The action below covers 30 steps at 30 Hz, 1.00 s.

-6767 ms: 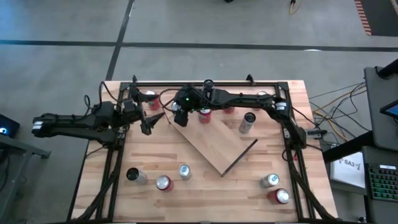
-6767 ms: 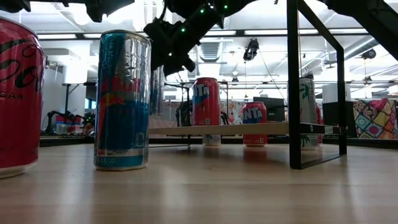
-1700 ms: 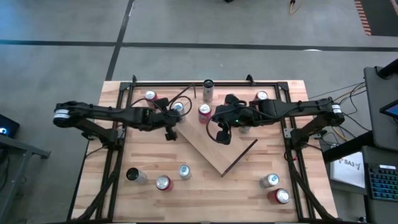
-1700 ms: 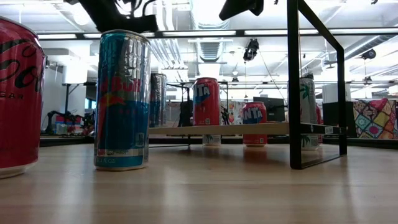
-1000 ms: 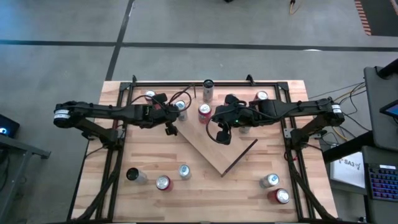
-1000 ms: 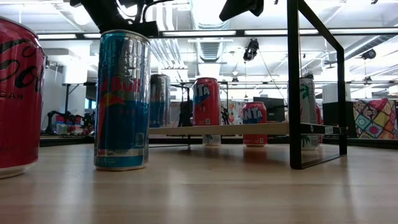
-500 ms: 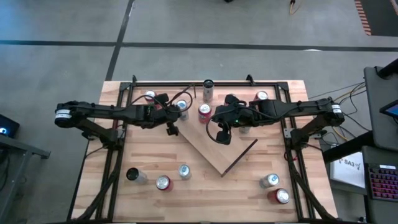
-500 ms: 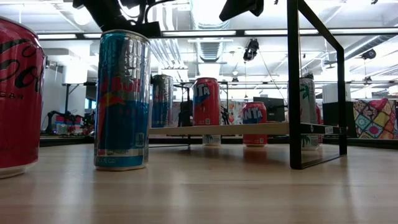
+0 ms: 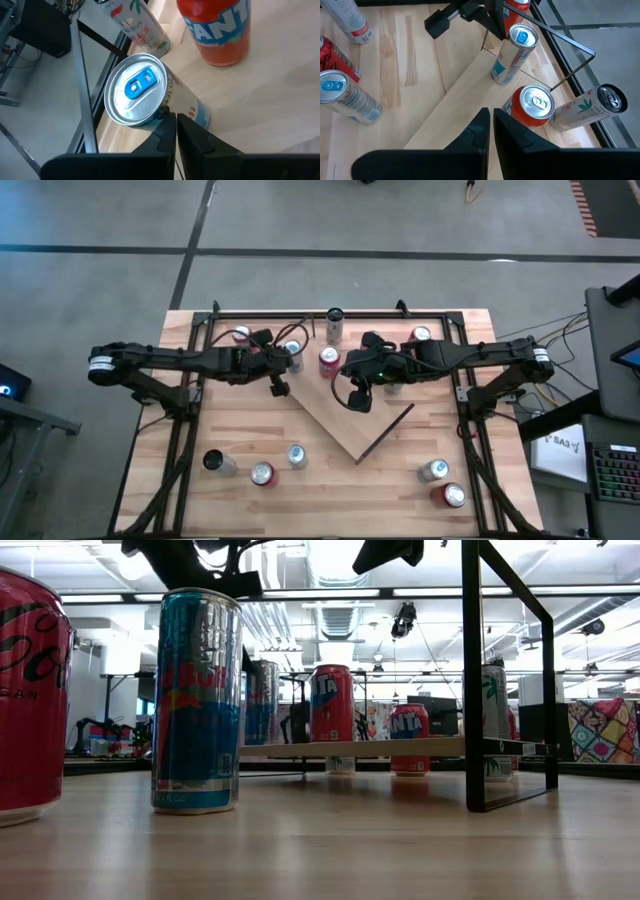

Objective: Place canned beverage on shelf
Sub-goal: Put the center blue soda can on the shelf

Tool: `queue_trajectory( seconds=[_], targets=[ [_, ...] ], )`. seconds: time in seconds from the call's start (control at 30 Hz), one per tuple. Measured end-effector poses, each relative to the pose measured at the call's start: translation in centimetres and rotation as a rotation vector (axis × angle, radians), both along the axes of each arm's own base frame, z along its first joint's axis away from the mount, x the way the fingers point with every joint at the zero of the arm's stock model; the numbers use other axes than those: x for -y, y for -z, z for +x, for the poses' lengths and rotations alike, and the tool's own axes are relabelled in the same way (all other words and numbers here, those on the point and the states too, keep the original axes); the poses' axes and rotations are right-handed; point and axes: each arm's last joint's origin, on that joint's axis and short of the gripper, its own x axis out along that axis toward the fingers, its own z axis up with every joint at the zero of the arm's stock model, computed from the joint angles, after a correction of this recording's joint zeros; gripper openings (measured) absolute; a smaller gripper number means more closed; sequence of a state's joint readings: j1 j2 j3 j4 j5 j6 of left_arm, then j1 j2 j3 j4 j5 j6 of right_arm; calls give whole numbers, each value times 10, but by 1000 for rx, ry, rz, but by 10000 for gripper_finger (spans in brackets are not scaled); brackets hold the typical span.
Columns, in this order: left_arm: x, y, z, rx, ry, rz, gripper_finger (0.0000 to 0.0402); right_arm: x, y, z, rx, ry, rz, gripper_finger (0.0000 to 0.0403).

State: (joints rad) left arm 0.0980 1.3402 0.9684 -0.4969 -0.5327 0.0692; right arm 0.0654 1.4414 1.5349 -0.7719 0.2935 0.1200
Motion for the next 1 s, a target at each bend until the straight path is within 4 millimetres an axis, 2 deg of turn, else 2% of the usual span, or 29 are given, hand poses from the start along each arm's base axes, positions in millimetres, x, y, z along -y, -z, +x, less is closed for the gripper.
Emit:
queue_trajectory(
  seconds=[0.33,0.7,1.0],
  targets=[
    [-5,3,11,27,15,30,0,0,0,0,0,1,1,13],
    [-2,-3,-3,-16,14,17,0,0,0,0,-1,-1,-1,13],
    [-4,1,-2,-35,-2,13,0,0,3,0,-13,-4,-6,13]
  ],
)
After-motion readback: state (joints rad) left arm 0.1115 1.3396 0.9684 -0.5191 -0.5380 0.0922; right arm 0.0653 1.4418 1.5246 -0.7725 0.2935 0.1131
